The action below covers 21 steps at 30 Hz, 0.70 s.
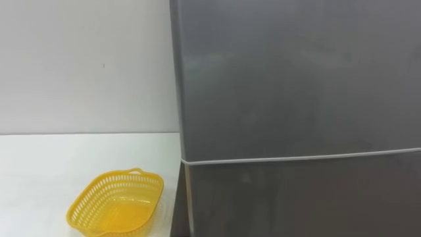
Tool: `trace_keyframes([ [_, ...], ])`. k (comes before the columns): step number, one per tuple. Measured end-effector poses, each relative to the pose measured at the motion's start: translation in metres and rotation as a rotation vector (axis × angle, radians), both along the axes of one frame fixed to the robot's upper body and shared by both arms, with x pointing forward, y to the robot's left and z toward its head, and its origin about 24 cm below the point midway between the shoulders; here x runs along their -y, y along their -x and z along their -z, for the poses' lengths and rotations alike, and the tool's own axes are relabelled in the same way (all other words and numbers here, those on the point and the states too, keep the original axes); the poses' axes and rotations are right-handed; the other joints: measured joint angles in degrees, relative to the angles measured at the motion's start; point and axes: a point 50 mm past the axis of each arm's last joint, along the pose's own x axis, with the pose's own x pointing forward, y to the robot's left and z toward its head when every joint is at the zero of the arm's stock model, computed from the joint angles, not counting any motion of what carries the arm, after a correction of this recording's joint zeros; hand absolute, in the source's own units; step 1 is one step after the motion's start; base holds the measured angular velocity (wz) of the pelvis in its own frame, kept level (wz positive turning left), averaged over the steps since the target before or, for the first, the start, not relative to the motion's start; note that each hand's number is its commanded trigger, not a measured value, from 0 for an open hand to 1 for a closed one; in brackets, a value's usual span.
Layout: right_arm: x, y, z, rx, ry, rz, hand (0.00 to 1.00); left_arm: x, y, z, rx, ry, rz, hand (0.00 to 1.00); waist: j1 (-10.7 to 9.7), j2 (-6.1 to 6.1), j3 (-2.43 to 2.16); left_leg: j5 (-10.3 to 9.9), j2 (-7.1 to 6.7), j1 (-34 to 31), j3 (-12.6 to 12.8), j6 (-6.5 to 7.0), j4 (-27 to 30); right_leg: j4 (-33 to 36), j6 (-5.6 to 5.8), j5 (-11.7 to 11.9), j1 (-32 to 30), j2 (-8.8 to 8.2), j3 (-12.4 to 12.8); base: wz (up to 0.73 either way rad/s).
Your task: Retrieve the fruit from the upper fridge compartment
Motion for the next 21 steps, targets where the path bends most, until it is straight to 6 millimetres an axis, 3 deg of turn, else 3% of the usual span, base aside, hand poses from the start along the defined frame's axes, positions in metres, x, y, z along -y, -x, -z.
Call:
trace_keyframes([
  [15,0.001,-0.001,0.000,0.035,0.030,0.040,0.00,-0.012,-0.001,-0.003,0.103,-0.122,-0.308,0.00,0.2,0.33,-0.05,0.0,-0.02,0.1,-0.1,0.00,0.3,0.0,-0.01,0.0,0.3,-0.04,-0.3,0.00],
  [18,0.003,-0.003,-0.001,0.057,0.040,0.050,0.00,-0.026,-0.020,-0.009,0.237,-0.206,-0.439,0.00,0.4,0.38,0.16,0.0,0.05,0.0,-0.4,-0.01,0.4,0.0,-0.03,0.1,0.3,0.01,-0.6,0.08],
  [21,0.008,-0.007,-0.002,0.091,0.066,0.056,0.00,-0.043,-0.055,-0.025,0.477,-0.294,-0.582,0.00,0.7,0.43,0.28,0.0,0.07,-0.1,-0.4,-0.02,0.3,0.1,-0.08,0.1,0.2,-0.03,-0.7,0.00],
])
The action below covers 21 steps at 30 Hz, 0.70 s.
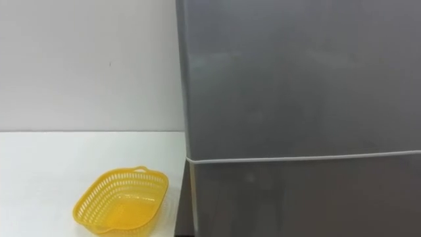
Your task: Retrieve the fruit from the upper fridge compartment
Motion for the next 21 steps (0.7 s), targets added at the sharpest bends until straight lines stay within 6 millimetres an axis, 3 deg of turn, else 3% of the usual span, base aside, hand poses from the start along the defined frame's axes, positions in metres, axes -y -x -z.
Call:
trace_keyframes([
  [5,0.002,-0.005,-0.001,0.069,0.003,0.021,0.00,-0.015,-0.043,-0.031,0.270,-0.202,-0.092,0.00,0.0,0.46,-0.24,0.0,-0.06,0.1,0.4,0.00,-0.5,0.1,0.06,0.0,-0.5,0.31,0.1,-0.04],
  [9,0.001,-0.006,-0.002,0.083,-0.005,0.020,0.00,-0.021,-0.062,-0.055,0.424,-0.333,-0.150,0.00,0.0,0.42,-0.50,0.0,-0.06,0.0,0.3,0.00,-0.5,0.9,0.04,0.0,-0.9,0.33,0.4,-0.06],
  [17,0.005,-0.012,-0.003,0.131,0.003,0.059,0.00,-0.028,-0.107,-0.140,0.869,-0.557,-0.256,0.00,0.1,0.62,-0.67,0.0,-0.10,0.1,0.2,0.00,-0.5,0.0,0.05,0.1,-0.7,0.40,0.5,-0.01],
  [21,0.006,-0.009,-0.004,0.142,-0.001,0.069,0.00,-0.033,-0.110,-0.178,1.045,-0.654,-0.299,0.00,0.2,0.76,-0.73,0.0,-0.07,0.1,0.2,0.00,-0.5,0.1,0.02,0.1,-0.8,0.40,0.7,-0.03],
])
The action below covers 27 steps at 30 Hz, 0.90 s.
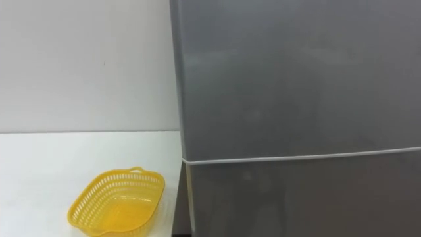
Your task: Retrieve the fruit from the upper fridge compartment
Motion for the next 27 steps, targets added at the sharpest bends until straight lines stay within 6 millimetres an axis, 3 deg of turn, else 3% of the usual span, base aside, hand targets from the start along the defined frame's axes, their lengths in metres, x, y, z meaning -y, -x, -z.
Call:
trace_keyframes([
  [5,0.000,0.018,0.001,-0.046,-0.003,0.015,0.00,0.003,0.002,-0.061,0.264,-0.128,-0.036,0.00,0.9,0.10,0.04,0.0,-0.01,0.2,-0.1,0.00,0.0,-0.1,0.02,0.1,0.3,0.05,0.2,-0.03],
  [8,-0.001,0.025,0.001,-0.070,-0.013,0.013,0.00,0.008,0.002,-0.087,0.361,-0.191,0.015,0.00,0.9,0.09,0.28,0.0,-0.02,0.8,-0.2,0.00,0.0,-0.3,0.04,0.2,1.0,-0.07,-0.2,0.06],
  [12,-0.003,0.028,0.001,-0.085,-0.048,0.006,0.00,0.015,-0.003,-0.100,0.408,-0.218,0.089,0.00,0.5,0.45,0.39,0.0,-0.03,0.6,-0.6,0.00,0.0,-1.1,0.05,0.2,1.2,-0.16,-0.4,0.08],
  [17,-0.005,0.029,0.002,-0.115,-0.086,-0.009,0.00,0.037,-0.019,-0.122,0.506,-0.225,0.307,0.00,-1.0,0.60,0.51,0.0,-0.01,-0.7,-1.1,0.00,0.1,-1.1,0.16,0.6,0.2,-0.11,-0.7,0.05],
  [22,-0.009,0.023,0.003,-0.134,-0.117,-0.073,0.00,0.066,-0.033,-0.126,0.535,-0.162,0.586,0.00,-2.4,0.41,0.47,0.0,-0.02,-0.9,-0.5,0.01,0.1,-0.2,0.21,0.7,-0.3,-0.14,-0.5,-0.05],
  [25,-0.009,0.013,0.003,-0.120,-0.117,-0.108,0.00,0.076,-0.041,-0.127,0.541,-0.119,0.727,0.00,-3.3,0.26,0.94,0.0,0.05,-0.7,0.2,0.02,0.1,0.1,0.21,0.7,-0.6,-0.04,0.2,-0.15],
  [27,-0.009,0.008,0.003,-0.112,-0.116,-0.118,0.00,0.080,-0.044,-0.128,0.550,-0.096,0.791,0.00,-3.7,0.29,0.90,0.0,0.06,-1.0,0.3,0.02,0.1,0.2,0.21,0.7,-1.0,0.00,0.7,-0.10],
])
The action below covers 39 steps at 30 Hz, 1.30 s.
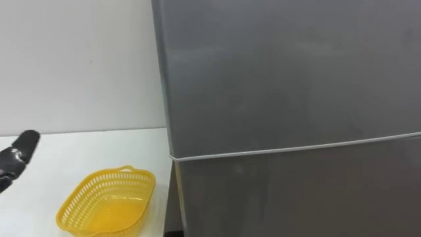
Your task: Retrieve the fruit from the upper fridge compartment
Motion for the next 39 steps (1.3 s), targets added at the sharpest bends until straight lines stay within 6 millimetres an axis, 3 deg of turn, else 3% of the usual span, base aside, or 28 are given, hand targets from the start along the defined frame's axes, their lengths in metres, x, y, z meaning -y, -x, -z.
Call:
trace_keyframes([
  [10,0.000,-0.008,0.000,0.008,0.022,-0.012,0.00,0.029,-0.013,-0.002,-0.020,-0.089,0.305,0.00,-0.9,-0.66,-0.12,0.0,-0.05,-0.3,0.0,0.00,-0.1,0.0,0.01,0.0,-0.3,0.08,0.4,0.00],
  [19,0.000,-0.008,0.001,-0.001,0.030,-0.035,0.00,0.049,-0.017,-0.003,-0.017,-0.141,0.466,0.00,-1.7,0.43,-0.71,0.0,0.08,0.0,1.0,0.00,-0.1,-0.1,-0.07,0.2,-0.2,0.07,0.5,-0.02],
  [25,0.001,-0.007,0.001,-0.010,0.020,-0.014,0.00,0.062,-0.018,0.001,-0.037,-0.157,0.601,0.00,-1.9,0.59,-0.05,0.0,0.25,0.1,1.5,0.00,-0.1,0.2,-0.16,0.3,-0.5,0.00,0.9,-0.03],
  [34,0.001,-0.005,0.001,-0.057,0.013,-0.034,0.00,0.071,-0.020,0.008,-0.103,-0.204,0.725,0.00,-2.0,0.91,-0.08,0.0,0.27,-0.4,2.3,0.00,-0.1,0.6,-0.15,0.2,-1.4,0.02,1.6,-0.04],
  [39,0.001,-0.005,0.001,-0.074,0.014,-0.040,0.00,0.075,-0.019,0.010,-0.120,-0.217,0.767,0.00,-2.2,0.62,-0.40,0.0,0.33,-0.4,2.3,0.00,-0.1,0.6,-0.16,0.2,-1.4,0.06,1.7,0.00],
])
